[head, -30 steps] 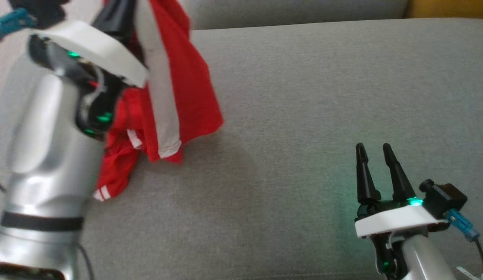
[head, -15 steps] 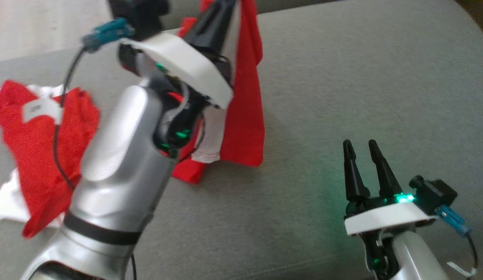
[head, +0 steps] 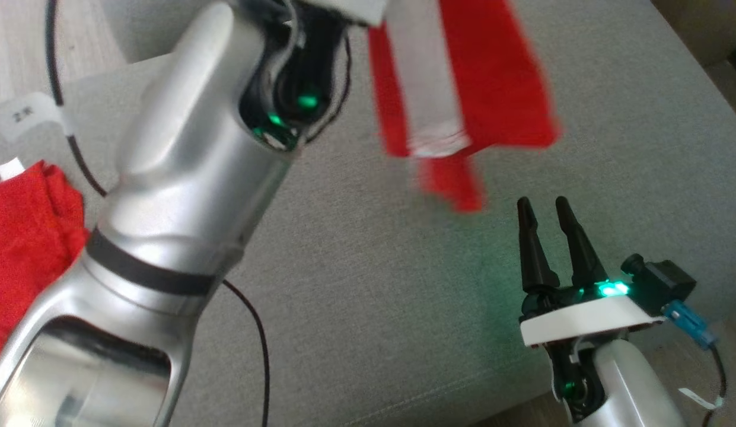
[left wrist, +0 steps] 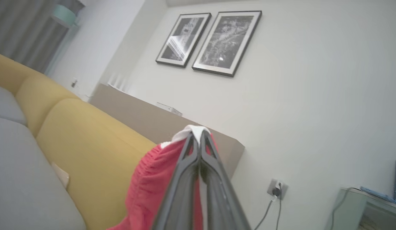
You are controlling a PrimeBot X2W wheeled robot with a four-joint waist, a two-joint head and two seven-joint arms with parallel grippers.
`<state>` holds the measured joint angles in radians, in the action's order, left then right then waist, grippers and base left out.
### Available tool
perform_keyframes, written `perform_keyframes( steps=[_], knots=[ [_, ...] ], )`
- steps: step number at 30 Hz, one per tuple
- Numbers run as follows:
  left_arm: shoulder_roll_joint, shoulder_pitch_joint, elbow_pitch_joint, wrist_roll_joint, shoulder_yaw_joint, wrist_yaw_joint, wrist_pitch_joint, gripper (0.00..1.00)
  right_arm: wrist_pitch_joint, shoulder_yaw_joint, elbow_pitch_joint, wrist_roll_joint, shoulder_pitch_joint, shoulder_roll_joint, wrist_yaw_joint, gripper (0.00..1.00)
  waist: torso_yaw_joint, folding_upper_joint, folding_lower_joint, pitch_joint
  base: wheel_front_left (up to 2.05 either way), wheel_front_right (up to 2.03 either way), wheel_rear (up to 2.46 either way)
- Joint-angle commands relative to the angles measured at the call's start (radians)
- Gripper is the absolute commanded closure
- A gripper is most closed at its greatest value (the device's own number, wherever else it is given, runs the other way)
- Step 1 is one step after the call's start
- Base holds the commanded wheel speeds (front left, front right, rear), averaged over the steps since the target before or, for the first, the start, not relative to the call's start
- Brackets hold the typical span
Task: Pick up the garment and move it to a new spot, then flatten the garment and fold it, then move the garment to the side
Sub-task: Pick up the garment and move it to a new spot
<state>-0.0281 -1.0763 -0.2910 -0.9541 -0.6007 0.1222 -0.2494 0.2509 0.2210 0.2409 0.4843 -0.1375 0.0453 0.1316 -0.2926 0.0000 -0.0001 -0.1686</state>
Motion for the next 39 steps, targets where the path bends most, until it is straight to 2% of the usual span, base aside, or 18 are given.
perform_keyframes(
  steps=[1,3,10,15,16,17,23,26,30,39],
  knots=[
    [-0.022,-0.022,-0.005,0.01,0.029,0.004,-0.005,1.0,0.011,0.017,-0.037,0.002,-0.027,0.005,-0.001,0.0,0.009,0.0,0.0001,-0.004,0.0,0.0,0.0],
    [-0.029,0.01,-0.064,0.035,0.024,-0.001,-0.008,1.0,0.011,0.01,-0.04,0.003,-0.027,0.005,-0.001,0.0,0.022,0.0,0.0001,-0.009,0.0,0.0,0.0],
    [-0.119,0.252,-0.242,0.173,0.056,-0.021,-0.012,1.0,0.011,-0.012,-0.047,-0.004,-0.038,0.005,-0.001,0.0,0.072,0.0,0.0001,-0.029,0.0,0.0,0.0],
    [-0.131,0.38,-0.364,0.274,0.078,-0.031,-0.012,1.0,0.011,-0.02,-0.044,-0.023,-0.044,0.005,-0.001,0.0,0.111,0.0,0.0001,-0.04,0.0,0.0,0.0],
    [-0.129,0.393,-0.387,0.291,0.084,-0.029,-0.012,0.36,0.011,-0.02,-0.042,-0.026,-0.045,0.005,-0.001,0.0,0.117,0.0,0.0001,-0.04,0.0,0.0,0.0],
    [-0.125,0.401,-0.405,0.305,0.093,-0.027,-0.012,0.0,0.011,-0.021,-0.042,-0.03,-0.045,0.005,-0.001,0.0,0.124,0.0,0.0001,-0.039,0.0,0.0,0.0],
    [-0.112,0.431,-0.368,0.377,0.194,-0.041,-0.012,0.0,0.011,-0.029,-0.038,-0.054,-0.038,0.005,-0.001,0.0,0.162,0.0,0.0001,-0.02,0.0,0.0,0.0],
    [-0.109,0.469,-0.281,0.442,0.265,-0.062,-0.012,0.0,0.011,-0.038,-0.038,-0.073,-0.03,0.005,-0.001,0.0,0.186,0.0,0.0001,0.003,0.0,0.0,0.0],
    [-0.135,0.547,-0.146,0.604,0.295,-0.079,-0.012,0.0,0.011,-0.068,-0.038,-0.104,-0.012,0.005,-0.001,0.0,0.223,0.0,0.0001,0.046,0.0,0.0,0.0],
    [-0.133,0.809,0.089,0.76,0.377,-0.103,-0.012,0.0,0.011,-0.122,-0.063,-0.166,0.053,0.005,-0.001,0.0,0.294,0.0,0.0001,0.126,0.0,0.0,0.0]
  ],
)
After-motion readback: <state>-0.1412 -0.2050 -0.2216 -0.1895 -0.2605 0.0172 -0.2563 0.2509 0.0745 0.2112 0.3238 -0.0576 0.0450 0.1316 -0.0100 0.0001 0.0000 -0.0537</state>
